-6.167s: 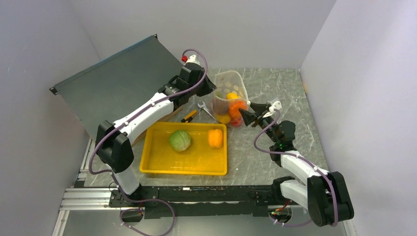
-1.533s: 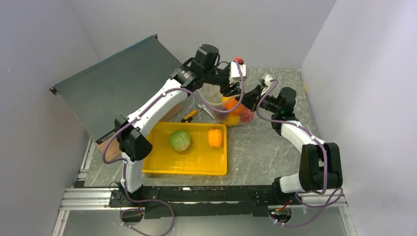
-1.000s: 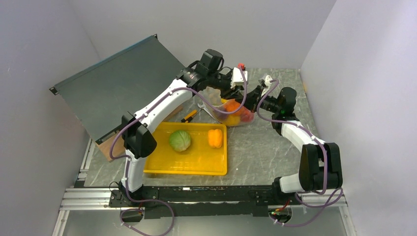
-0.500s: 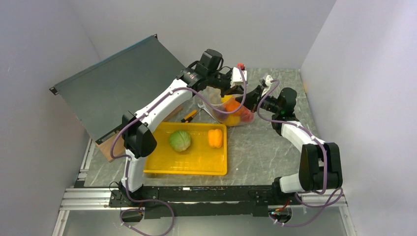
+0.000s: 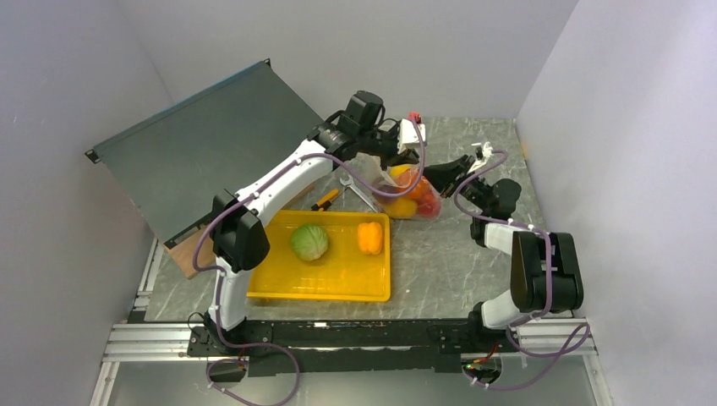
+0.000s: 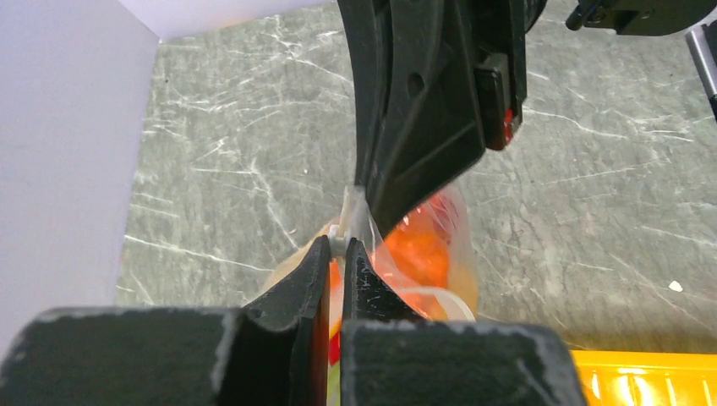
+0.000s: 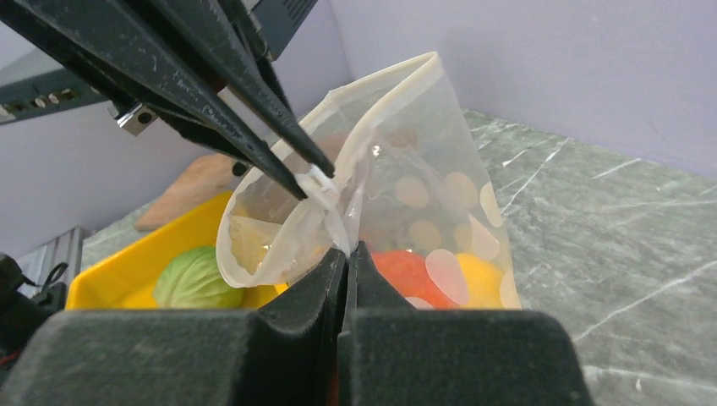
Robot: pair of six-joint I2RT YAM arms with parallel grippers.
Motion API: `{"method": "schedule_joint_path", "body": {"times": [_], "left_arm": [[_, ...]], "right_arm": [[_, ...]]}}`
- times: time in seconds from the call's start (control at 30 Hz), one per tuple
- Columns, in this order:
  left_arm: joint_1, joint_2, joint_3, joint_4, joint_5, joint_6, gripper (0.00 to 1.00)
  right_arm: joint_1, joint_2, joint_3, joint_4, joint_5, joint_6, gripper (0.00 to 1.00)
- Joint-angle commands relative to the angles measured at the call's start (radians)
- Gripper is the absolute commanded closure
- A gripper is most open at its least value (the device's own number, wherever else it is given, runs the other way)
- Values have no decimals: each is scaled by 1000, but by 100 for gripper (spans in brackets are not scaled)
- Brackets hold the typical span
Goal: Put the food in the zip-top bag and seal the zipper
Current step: Zip the zipper food storage bag at the center of the board.
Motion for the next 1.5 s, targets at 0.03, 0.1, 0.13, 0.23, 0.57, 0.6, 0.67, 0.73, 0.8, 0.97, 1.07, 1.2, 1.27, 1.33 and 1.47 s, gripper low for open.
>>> {"method": "schedule_joint_path", "body": {"times": [0.03,0.1,0.13,0.23,0.57,0.6,0.67,0.73,0.8,0.97,1.07,1.2,1.27,1.33,1.47], "left_arm": [[59,-101,-43,-22,-31,-10,100],[67,-124,-70,-13,-20,-17,100],[70,-134,-80,-5,-14,-22,100],[70,-140,-86,26,20,-57,100],[69,-119,-36,9,83,-94,100],[69,-121,-34,8,83,-92,100],[69,-120,-32,10,87,-96,100],[67,-118,-30,10,92,-98,100],[64,-118,-29,8,88,-97,100],[53,-118,-22,6,77,-92,100],[46,-107,-5,-8,66,-86,100],[42,-99,11,-19,64,-86,100],[40,-100,10,-13,63,-90,100],[37,-98,11,-8,56,-94,100],[33,-85,25,7,21,-133,100]], "right_arm": [[-70,-17,-33,282,80,108,100],[-71,-48,-33,188,82,39,100],[-72,-63,-30,136,84,8,100],[-71,-79,-1,40,16,-51,94],[15,-165,230,-700,-43,-495,39],[20,-162,259,-760,-41,-525,39],[72,-156,308,-868,-14,-607,38],[86,-148,344,-926,-12,-656,35],[88,-120,410,-1021,-21,-705,35],[88,-69,545,-1244,-17,-823,57],[87,-69,558,-1250,-26,-833,77],[89,-73,562,-1249,-39,-832,76],[89,-76,557,-1228,-51,-823,82],[92,-77,553,-1201,-69,-809,99],[95,-116,471,-1002,-21,-679,100]]}}
